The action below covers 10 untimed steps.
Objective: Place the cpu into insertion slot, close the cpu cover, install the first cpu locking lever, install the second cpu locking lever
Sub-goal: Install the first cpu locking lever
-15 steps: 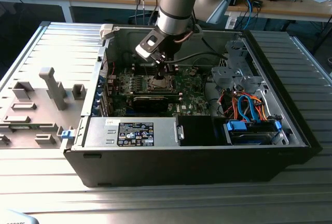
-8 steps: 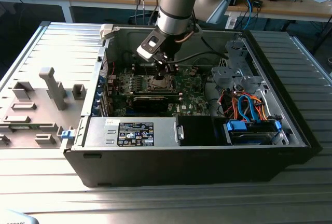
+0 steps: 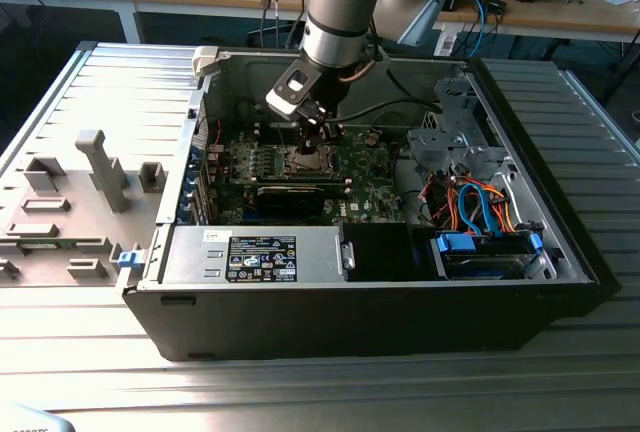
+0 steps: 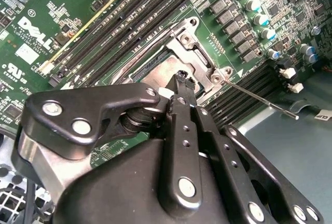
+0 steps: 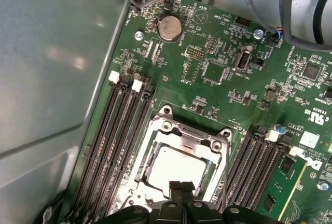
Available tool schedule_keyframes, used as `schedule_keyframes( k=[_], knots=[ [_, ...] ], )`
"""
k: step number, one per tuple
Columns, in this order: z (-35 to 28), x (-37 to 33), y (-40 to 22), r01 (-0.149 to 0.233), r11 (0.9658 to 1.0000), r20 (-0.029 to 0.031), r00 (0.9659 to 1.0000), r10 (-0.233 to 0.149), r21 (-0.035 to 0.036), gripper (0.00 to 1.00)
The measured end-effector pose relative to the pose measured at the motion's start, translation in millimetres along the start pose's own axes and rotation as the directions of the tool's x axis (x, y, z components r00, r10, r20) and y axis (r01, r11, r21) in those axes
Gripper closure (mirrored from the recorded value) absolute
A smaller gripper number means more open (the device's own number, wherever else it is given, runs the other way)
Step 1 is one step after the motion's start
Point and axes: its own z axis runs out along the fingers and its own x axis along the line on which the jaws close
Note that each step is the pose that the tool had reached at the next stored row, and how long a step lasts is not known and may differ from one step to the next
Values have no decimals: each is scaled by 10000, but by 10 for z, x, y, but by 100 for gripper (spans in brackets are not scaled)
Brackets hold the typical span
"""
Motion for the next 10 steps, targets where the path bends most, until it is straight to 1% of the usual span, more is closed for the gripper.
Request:
schedule_keyframes(
  k=[10],
  knots=[
    [0,0,0,464,9989,50,9989,-464,36,89]
  ],
)
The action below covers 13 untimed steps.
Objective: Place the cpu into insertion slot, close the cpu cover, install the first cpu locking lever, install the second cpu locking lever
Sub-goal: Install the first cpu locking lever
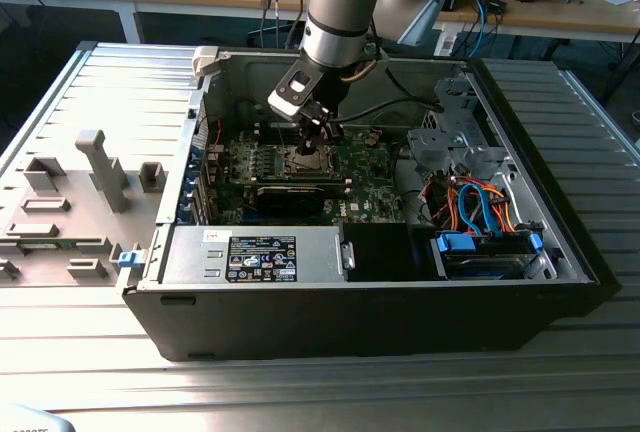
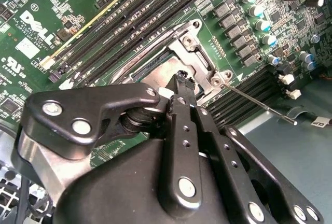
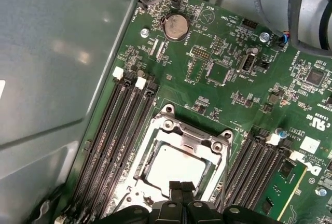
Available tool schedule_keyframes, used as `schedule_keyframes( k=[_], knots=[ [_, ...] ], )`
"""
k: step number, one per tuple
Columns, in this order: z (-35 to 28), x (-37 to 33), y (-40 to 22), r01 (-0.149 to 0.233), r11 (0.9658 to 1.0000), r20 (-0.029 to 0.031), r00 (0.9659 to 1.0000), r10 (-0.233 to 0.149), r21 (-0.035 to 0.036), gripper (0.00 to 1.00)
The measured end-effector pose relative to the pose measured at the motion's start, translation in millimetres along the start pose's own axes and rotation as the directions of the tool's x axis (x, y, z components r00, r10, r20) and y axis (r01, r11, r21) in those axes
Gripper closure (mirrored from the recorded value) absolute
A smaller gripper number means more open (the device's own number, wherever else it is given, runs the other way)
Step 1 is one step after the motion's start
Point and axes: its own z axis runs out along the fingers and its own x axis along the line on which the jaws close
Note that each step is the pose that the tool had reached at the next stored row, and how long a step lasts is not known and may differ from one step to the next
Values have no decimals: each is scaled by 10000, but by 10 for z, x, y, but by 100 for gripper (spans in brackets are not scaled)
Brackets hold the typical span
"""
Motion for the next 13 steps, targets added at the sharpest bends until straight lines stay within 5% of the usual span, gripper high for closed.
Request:
schedule_keyframes(
  k=[13],
  knots=[
    [0,0,0,558,9984,59,9984,-558,41,89]
  ],
)
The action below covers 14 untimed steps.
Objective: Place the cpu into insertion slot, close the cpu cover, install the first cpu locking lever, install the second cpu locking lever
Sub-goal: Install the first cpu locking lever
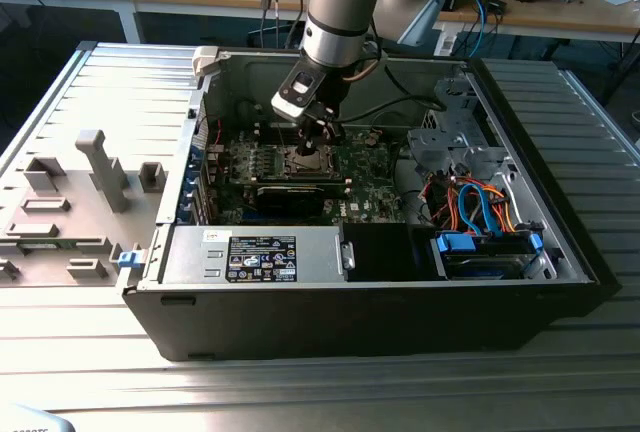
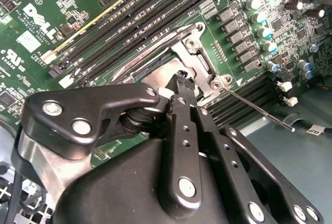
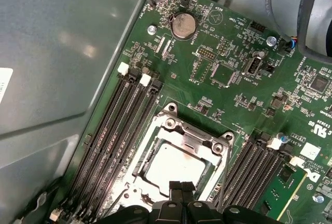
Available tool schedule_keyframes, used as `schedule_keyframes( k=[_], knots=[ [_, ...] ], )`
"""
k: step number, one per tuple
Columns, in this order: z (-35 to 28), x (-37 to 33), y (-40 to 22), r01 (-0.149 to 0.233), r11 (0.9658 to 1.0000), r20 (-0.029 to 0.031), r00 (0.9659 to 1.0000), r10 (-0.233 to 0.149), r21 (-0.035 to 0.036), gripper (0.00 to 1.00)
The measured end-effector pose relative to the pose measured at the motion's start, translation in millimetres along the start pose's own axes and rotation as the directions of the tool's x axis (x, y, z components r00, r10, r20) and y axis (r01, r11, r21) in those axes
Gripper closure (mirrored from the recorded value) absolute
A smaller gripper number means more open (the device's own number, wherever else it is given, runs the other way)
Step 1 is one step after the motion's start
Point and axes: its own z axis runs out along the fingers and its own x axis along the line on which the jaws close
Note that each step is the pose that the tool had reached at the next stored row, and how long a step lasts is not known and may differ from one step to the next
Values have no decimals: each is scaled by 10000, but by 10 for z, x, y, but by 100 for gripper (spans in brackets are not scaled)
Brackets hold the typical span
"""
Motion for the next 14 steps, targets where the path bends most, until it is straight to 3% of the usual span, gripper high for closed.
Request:
schedule_keyframes(
  k=[14],
  knots=[
    [0,0,0,544,9985,59,9985,-544,42,89]
  ],
)
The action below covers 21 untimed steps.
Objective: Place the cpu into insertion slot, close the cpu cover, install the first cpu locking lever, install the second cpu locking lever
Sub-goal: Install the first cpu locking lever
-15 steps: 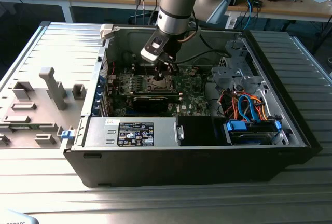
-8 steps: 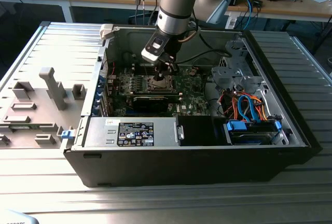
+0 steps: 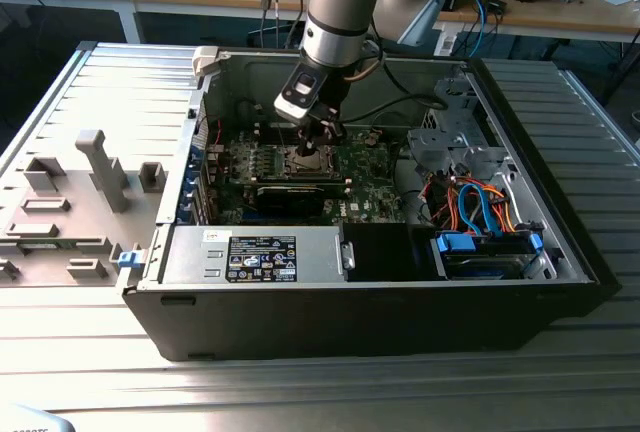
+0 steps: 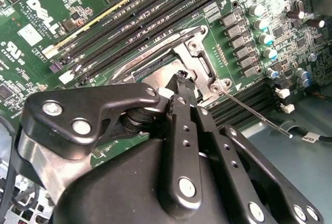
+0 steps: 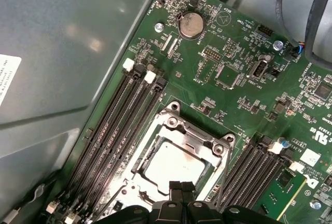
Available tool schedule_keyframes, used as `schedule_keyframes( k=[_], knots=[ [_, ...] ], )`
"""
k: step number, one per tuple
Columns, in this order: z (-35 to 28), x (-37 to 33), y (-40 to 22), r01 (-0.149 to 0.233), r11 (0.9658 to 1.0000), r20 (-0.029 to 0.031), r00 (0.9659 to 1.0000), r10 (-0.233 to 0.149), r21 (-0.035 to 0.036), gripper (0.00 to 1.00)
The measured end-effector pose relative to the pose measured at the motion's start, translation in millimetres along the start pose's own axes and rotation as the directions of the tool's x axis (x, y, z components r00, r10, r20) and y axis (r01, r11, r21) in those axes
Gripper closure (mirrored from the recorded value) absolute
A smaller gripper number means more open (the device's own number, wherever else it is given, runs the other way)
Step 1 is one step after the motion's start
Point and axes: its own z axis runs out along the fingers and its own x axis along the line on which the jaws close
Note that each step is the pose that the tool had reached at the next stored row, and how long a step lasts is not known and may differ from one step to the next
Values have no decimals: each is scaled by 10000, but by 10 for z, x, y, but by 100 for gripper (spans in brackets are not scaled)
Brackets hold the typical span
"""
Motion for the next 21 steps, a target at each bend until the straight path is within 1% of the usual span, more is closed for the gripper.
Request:
schedule_keyframes(
  k=[11,21],
  knots=[
    [0,0,0,295,9996,32,9996,-295,22,89],
    [0,0,0,684,9976,73,9976,-685,51,89]
  ],
)
